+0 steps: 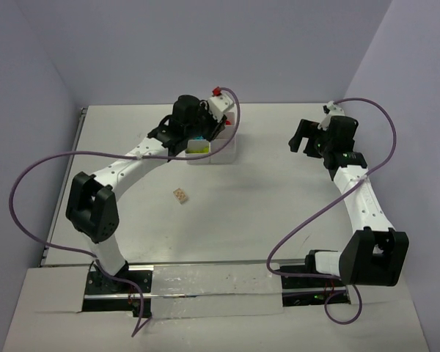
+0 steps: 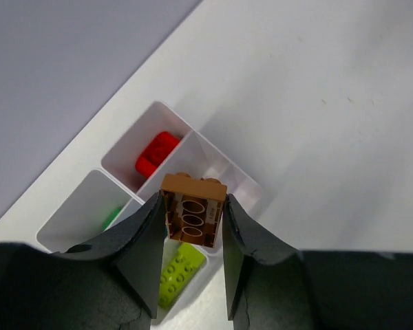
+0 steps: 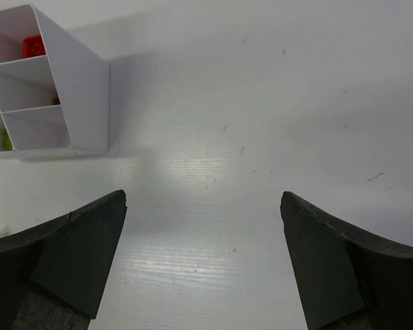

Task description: Sort the legos into containers by color

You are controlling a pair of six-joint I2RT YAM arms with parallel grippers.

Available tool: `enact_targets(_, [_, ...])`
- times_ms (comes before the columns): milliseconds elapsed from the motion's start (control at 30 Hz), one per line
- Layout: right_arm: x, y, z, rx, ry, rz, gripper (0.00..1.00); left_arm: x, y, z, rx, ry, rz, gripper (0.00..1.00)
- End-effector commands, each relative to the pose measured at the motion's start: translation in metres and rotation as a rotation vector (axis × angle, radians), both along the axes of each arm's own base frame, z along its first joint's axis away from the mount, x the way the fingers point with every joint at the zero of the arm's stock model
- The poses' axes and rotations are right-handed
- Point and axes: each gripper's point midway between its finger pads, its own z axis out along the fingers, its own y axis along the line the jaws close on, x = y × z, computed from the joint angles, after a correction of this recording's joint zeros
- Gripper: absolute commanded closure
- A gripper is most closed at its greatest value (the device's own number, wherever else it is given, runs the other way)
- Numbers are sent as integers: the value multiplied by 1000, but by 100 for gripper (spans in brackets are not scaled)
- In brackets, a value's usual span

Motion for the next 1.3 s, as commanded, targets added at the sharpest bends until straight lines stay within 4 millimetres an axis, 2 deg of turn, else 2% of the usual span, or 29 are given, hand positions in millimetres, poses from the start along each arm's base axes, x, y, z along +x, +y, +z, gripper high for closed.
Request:
enact_targets(0, [7,-5,13,-2,-30,-21,0,34,-9,22,-247,-9,49,100])
enact_targets(33, [7,-5,13,-2,-28,-21,0,36,-10,28,-262,-22,49,100])
enact_targets(133, [9,-5,11,-2,-21,-19,0,50,-13,23,-274,-27,60,100])
enact_targets(333, [9,-6,8,-7,-11,-22,0,63,-19,4,-270,-22,54,100])
enact_targets(467, [9,-6,4,-5,-3,-21,0,74,-21,-21,-236,-8,71,100])
enact_targets(533, [10,-6,2,-6,3,-20,0,78,-21,-27,-230,-5,83,99])
enact_targets(567, [10,-6,2,-4,5,-21,0,81,-19,-34,-225,1,91,98])
enact_targets(767, [11,-5,2,-1,8,-16,0,93,-19,-43,-219,0,111,85])
enact_targets(900, [11,-5,0,-3,10,-18,0,98,-19,-46,-203,-5,115,69])
enact_targets(1033, [10,-5,1,-5,9,-15,0,97,-17,-42,-192,-2,116,39])
enact_targets(1067, [10,-5,1,-6,7,-13,0,96,-16,-38,-187,-3,117,26])
enact_targets(1100, [9,-4,2,-6,6,-9,0,95,-16,-35,-187,-4,111,17])
enact_targets(1200, [8,-3,1,-9,6,-1,0,88,-12,-17,-185,-10,95,8])
enact_targets(1267, [7,-3,1,-12,5,0,0,79,-8,0,-177,-11,76,7])
